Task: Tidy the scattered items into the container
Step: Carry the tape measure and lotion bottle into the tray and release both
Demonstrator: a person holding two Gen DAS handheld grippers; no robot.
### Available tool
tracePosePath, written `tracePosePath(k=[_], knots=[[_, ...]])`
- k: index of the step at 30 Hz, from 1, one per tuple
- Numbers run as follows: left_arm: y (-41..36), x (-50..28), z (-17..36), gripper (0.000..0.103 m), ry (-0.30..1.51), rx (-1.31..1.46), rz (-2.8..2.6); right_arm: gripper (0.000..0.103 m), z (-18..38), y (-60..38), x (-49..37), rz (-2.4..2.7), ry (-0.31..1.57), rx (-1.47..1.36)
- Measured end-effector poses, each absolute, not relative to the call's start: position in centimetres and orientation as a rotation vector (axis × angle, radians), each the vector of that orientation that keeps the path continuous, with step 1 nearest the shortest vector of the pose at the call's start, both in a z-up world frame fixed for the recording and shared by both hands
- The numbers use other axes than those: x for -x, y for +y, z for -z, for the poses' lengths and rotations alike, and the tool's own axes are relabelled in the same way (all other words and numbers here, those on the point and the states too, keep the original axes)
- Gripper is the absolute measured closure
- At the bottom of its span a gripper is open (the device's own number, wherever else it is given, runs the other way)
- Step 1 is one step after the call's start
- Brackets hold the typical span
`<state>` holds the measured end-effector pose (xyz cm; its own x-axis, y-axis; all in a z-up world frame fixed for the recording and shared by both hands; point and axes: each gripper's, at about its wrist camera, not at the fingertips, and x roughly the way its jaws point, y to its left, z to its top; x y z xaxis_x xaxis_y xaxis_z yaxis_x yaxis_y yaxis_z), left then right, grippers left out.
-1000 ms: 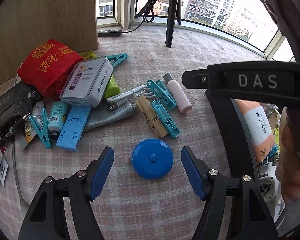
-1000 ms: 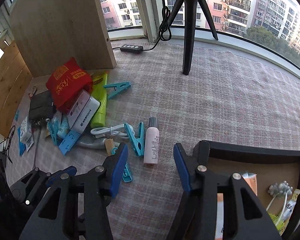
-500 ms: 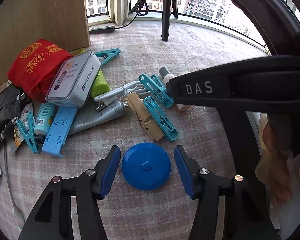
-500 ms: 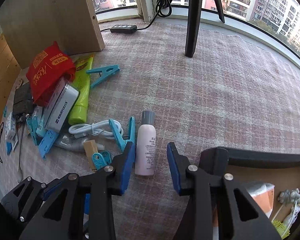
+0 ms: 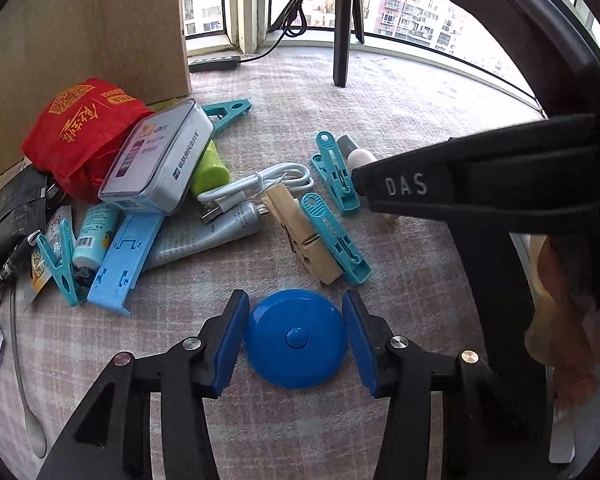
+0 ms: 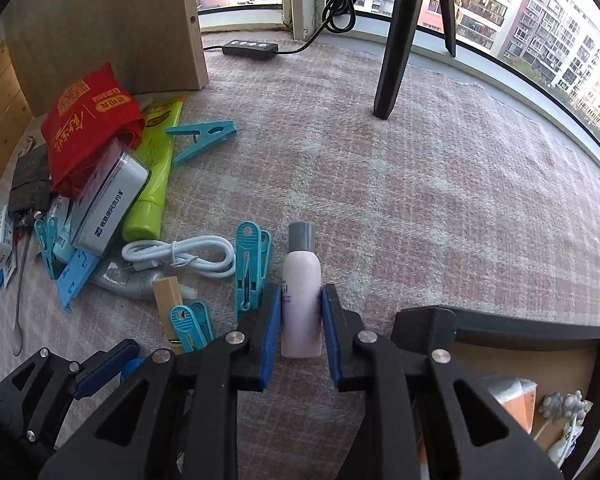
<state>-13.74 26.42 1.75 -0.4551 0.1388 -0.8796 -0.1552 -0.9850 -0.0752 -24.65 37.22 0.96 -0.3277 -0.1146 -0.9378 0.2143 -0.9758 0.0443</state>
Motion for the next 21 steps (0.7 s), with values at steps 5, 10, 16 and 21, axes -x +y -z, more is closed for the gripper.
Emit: tracePosePath(k=[5,10,16,21], knots=[[25.3,13.3,-1.8,0.057,-0.004,1.546,-2.552,0.083,-1.2,37.7,23.9,2.396,0.081,-1.682],[23.9,12.4,-2.2,0.057,-0.068,1.572,-2.558,0.083,-1.9,38.1,22.9,2.407,0.009,-1.668],[23.0,11.6,-4.0,0.057,-0.111,1.55,-2.586,0.083,-4.3,39.1,20.6,2.444,-0.058,-1.606],[23.8,11.0,-6.3,0.057,-0.099,1.486,-2.599,0.083,-6.2,41.1,18.6,2.491,-0.107,-1.564]])
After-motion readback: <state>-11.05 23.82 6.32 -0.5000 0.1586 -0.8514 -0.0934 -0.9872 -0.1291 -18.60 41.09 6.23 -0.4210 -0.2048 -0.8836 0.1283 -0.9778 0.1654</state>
